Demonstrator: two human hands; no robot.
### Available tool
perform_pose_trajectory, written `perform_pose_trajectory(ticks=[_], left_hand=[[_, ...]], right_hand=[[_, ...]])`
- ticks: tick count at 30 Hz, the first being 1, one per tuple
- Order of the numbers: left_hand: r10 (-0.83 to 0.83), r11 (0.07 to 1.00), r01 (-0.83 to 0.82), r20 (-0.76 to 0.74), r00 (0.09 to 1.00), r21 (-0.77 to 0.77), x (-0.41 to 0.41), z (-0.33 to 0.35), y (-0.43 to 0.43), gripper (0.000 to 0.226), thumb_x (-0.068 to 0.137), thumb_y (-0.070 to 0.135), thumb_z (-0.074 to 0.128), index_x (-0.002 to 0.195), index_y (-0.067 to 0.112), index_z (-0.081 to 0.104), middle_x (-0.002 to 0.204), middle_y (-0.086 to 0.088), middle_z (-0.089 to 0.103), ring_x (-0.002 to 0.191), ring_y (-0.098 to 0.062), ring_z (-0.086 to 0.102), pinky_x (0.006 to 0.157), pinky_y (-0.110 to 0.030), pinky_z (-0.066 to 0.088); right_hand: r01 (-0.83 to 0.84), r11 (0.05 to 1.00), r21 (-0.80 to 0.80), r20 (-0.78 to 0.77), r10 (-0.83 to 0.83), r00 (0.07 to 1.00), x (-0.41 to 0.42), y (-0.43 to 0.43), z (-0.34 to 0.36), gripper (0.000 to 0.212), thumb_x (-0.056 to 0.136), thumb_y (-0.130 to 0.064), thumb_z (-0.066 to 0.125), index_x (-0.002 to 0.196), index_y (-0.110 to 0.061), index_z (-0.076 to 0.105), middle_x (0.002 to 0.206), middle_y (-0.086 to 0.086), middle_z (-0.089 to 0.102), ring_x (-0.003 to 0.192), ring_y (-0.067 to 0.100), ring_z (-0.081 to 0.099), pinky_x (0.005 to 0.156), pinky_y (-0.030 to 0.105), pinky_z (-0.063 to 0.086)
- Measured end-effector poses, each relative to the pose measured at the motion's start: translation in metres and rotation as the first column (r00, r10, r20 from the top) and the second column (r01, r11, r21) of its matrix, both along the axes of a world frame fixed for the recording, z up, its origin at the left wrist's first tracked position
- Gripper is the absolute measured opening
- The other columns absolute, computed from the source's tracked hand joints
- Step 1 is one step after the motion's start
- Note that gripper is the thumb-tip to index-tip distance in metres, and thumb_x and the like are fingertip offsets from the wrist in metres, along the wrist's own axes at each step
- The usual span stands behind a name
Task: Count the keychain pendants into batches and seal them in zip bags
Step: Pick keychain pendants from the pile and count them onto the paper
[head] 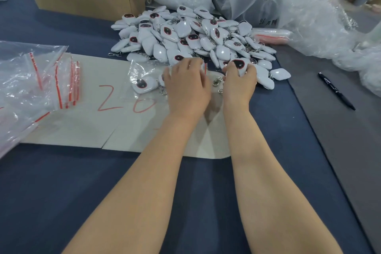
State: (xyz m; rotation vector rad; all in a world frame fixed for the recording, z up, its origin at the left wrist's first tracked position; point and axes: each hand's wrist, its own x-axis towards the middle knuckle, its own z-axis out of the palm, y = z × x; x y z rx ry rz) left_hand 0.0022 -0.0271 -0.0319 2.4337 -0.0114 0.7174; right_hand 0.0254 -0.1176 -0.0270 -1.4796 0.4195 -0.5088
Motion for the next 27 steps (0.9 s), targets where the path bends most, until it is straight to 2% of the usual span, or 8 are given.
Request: perform_pose_trajectory(ticks=[5,7,10,12,14,16,20,27], left_hand=[[0.131,0.991,-0.133,-0.104,0.986,-0.020,0.003,-0.001,0.010,0.035,0.095,0.023,0.041,0.127,0.014,0.052,0.144,-0.006,0.037,0.131,-0.026,0.036,0.106,-0.043,0.030],[0.136,0.989,-0.139,-0.057,0.989,-0.057,0.002,0.000,0.011,0.034,0.094,0.021,0.041,0.125,0.010,0.053,0.145,-0.009,0.036,0.132,-0.029,0.035,0.105,-0.041,0.031],[0.054,0.995,-0.049,0.057,0.997,-0.085,0.000,0.003,0.007,0.031,0.093,0.014,0.043,0.119,0.005,0.056,0.135,-0.012,0.046,0.122,-0.030,0.045,0.098,-0.038,0.036],[-0.049,0.993,0.045,-0.028,0.998,-0.113,0.000,0.000,0.004,0.030,0.094,0.014,0.042,0.119,0.005,0.055,0.126,-0.012,0.052,0.111,-0.029,0.052,0.087,-0.036,0.038],[-0.082,0.996,0.079,-0.137,0.987,-0.031,0.001,-0.004,0.002,0.028,0.094,0.017,0.042,0.117,0.007,0.056,0.120,-0.011,0.055,0.107,-0.029,0.053,0.084,-0.036,0.039],[-0.091,0.996,0.093,-0.134,0.987,0.008,0.002,-0.006,0.002,0.027,0.093,0.021,0.045,0.113,0.007,0.058,0.115,-0.012,0.057,0.105,-0.030,0.053,0.085,-0.037,0.040],[-0.044,0.993,0.056,-0.118,0.992,0.101,0.003,-0.006,0.000,0.039,0.088,0.035,0.054,0.120,0.013,0.056,0.120,-0.008,0.057,0.113,-0.031,0.047,0.095,-0.038,0.032],[0.013,0.993,0.015,-0.236,0.972,0.117,0.004,-0.011,0.001,0.040,0.088,0.033,0.052,0.124,0.015,0.050,0.130,-0.008,0.050,0.120,-0.031,0.042,0.096,-0.040,0.030]], right_hand=[[-0.004,1.000,-0.024,-0.004,0.004,1.000,0.003,0.000,-0.002,0.007,0.092,-0.020,0.052,0.098,-0.016,0.050,0.079,-0.013,0.054,0.073,0.016,0.055,0.063,0.022,0.041],[0.002,0.999,-0.036,0.002,-0.002,1.000,0.003,0.000,-0.003,0.008,0.092,-0.019,0.052,0.098,-0.014,0.052,0.077,-0.014,0.052,0.072,0.016,0.054,0.061,0.021,0.041],[-0.001,1.000,-0.026,-0.003,0.001,1.000,0.003,-0.001,-0.004,0.007,0.092,-0.019,0.052,0.096,-0.015,0.050,0.076,-0.013,0.053,0.071,0.016,0.055,0.058,0.021,0.040],[-0.003,1.000,-0.011,-0.008,0.002,1.000,0.003,-0.001,-0.003,0.008,0.091,-0.020,0.052,0.097,-0.015,0.050,0.078,-0.011,0.055,0.074,0.018,0.056,0.062,0.023,0.041],[-0.005,1.000,0.011,0.011,0.005,1.000,0.002,0.000,-0.002,0.010,0.092,-0.020,0.052,0.101,-0.016,0.050,0.087,-0.005,0.063,0.080,0.020,0.060,0.067,0.026,0.045],[-0.039,0.998,0.044,0.068,0.036,0.997,0.001,0.000,0.000,0.013,0.092,-0.016,0.054,0.105,-0.015,0.050,0.097,0.005,0.066,0.080,0.020,0.064,0.067,0.028,0.049],[-0.204,0.972,0.118,0.167,0.183,0.969,0.002,0.006,0.002,0.010,0.091,-0.006,0.057,0.098,-0.012,0.052,0.085,0.004,0.062,0.063,0.012,0.061,0.057,0.020,0.049],[-0.333,0.940,0.077,0.076,0.328,0.942,0.003,0.007,-0.004,0.013,0.091,-0.011,0.058,0.079,-0.011,0.056,0.073,0.006,0.061,0.053,0.010,0.054,0.054,0.023,0.045]])
